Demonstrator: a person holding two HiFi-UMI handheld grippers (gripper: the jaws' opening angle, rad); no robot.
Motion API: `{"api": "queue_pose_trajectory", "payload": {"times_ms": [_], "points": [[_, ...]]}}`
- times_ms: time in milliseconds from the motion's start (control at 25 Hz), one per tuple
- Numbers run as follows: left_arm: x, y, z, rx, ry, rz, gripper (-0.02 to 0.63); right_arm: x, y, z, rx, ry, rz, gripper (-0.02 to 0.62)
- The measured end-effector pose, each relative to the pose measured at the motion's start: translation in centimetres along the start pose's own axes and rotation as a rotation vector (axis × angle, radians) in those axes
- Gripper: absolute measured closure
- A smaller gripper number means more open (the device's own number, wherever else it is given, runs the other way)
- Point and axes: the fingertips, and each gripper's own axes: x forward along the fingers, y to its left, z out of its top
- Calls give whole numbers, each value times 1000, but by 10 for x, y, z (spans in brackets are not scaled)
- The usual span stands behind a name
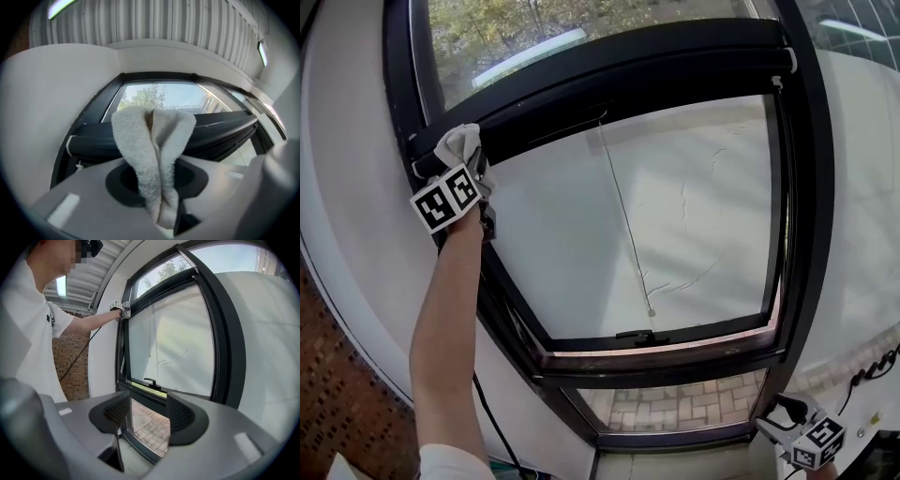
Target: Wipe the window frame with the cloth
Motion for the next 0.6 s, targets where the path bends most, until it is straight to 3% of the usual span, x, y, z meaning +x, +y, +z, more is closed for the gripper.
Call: {"api": "queue_pose_trajectory", "payload": {"times_ms": [320,600], "points": [[6,-105,3,43,9,-70,466,-4,-52,-10,3,-12,85,347],[17,-188,13,33,-12,-83,466,-28,-98,-8,4,-28,87,347]]}}
